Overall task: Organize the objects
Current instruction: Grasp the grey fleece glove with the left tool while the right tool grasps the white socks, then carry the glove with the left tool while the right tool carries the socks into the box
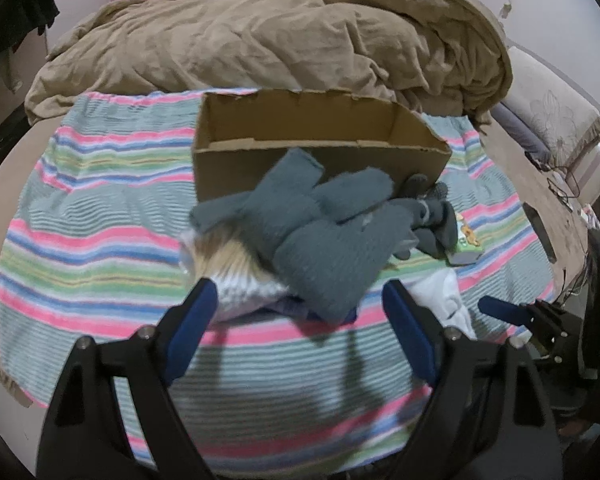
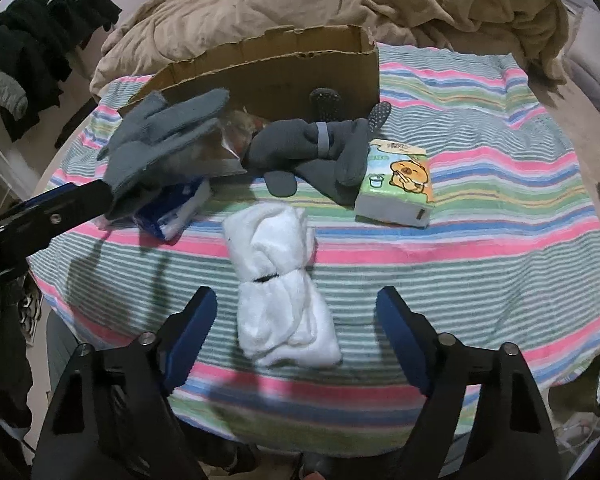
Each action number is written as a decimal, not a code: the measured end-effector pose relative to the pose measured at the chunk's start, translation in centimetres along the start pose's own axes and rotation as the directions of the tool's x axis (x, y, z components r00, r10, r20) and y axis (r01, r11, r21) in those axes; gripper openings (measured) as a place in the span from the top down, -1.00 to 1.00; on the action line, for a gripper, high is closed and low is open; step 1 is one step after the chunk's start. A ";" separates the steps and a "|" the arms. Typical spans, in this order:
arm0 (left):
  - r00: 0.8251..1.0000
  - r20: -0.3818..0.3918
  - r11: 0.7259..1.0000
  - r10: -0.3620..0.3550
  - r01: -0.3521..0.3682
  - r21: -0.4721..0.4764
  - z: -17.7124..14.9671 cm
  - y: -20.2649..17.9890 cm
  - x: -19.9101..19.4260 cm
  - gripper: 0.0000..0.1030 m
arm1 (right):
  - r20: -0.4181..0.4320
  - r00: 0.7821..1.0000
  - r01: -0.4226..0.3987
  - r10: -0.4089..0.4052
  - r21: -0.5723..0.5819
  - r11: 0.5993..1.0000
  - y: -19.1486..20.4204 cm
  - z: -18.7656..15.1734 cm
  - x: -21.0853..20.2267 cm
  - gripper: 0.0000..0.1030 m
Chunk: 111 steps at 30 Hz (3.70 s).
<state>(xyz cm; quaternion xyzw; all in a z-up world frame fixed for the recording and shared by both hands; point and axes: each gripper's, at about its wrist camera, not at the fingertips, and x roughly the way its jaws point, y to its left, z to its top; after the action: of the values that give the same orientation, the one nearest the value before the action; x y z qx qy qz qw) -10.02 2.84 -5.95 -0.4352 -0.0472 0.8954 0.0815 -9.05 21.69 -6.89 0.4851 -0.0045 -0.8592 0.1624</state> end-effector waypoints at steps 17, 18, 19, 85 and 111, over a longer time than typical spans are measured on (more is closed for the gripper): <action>1.000 0.031 0.999 -0.001 0.000 0.051 0.1 -0.9 0.9 0.32 | 0.010 0.997 -0.073 0.073 -0.016 0.997 0.1 -0.1 0.2 0.22; 0.999 0.035 0.999 -0.003 0.001 0.054 0.1 -1.0 0.6 0.35 | 0.021 0.997 -0.073 0.073 -0.014 0.997 0.1 -0.1 -0.2 0.22; 0.999 0.043 0.998 -0.006 0.004 0.056 0.1 -1.0 0.1 0.38 | 0.029 0.997 -0.076 0.077 -0.014 0.997 0.2 -0.1 -0.5 0.22; 0.994 0.095 0.998 -0.060 0.059 0.012 0.0 1.9 -4.6 0.40 | 0.137 0.986 -0.094 0.096 -0.023 0.995 0.7 2.3 -4.2 0.22; 0.962 0.231 0.988 -0.149 0.133 0.083 7.7 -1.0 -6.3 0.49 | 0.251 0.964 -0.076 0.086 -0.048 0.996 -0.2 9.2 -5.2 0.22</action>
<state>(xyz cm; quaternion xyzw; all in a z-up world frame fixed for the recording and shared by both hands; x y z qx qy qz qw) -12.11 2.57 3.83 -0.3182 -0.0575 0.9338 0.1532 -14.26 21.99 2.30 0.3679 -0.0286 -0.9066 0.2047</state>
